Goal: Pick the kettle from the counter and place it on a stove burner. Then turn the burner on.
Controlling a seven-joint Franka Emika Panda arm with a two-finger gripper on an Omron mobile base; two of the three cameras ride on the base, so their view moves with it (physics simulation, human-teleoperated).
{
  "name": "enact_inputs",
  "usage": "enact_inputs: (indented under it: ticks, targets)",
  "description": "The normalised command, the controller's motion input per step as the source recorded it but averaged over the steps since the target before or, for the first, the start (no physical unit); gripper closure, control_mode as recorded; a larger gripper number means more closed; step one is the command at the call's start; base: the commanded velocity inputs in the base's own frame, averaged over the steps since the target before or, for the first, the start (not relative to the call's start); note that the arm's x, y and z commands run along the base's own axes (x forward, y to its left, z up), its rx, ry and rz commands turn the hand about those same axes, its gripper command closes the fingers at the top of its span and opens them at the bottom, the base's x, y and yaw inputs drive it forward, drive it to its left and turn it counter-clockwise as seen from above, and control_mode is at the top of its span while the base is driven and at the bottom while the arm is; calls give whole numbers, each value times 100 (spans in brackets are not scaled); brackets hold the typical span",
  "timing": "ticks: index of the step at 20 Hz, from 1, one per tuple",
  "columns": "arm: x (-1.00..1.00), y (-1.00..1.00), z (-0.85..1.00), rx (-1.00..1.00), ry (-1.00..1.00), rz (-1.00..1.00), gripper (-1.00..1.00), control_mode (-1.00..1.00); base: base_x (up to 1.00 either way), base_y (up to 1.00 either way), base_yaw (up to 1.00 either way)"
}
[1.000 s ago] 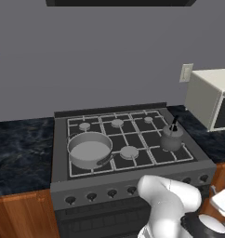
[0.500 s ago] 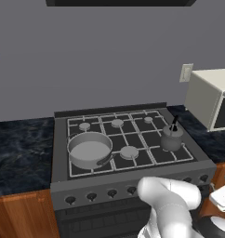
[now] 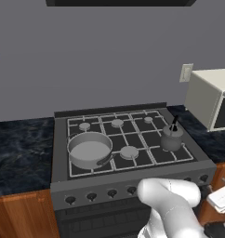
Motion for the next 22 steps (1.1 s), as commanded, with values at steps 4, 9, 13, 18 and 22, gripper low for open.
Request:
enact_inputs:
  ticks: [4,9,13,18,22]
  targets:
    - [22,0,-10,4,0,0,-100,-100,0,0,0]
    - [28,-3,-7,5,0,0,-100,-100,0,0,0]
    - [26,-1,-12,4,0,0,-100,-100,0,0,0]
    - [24,0,-17,3,0,0,-100,-100,0,0,0]
    - [14,-8,-22,1,0,0,-100,-100,0,0,0]
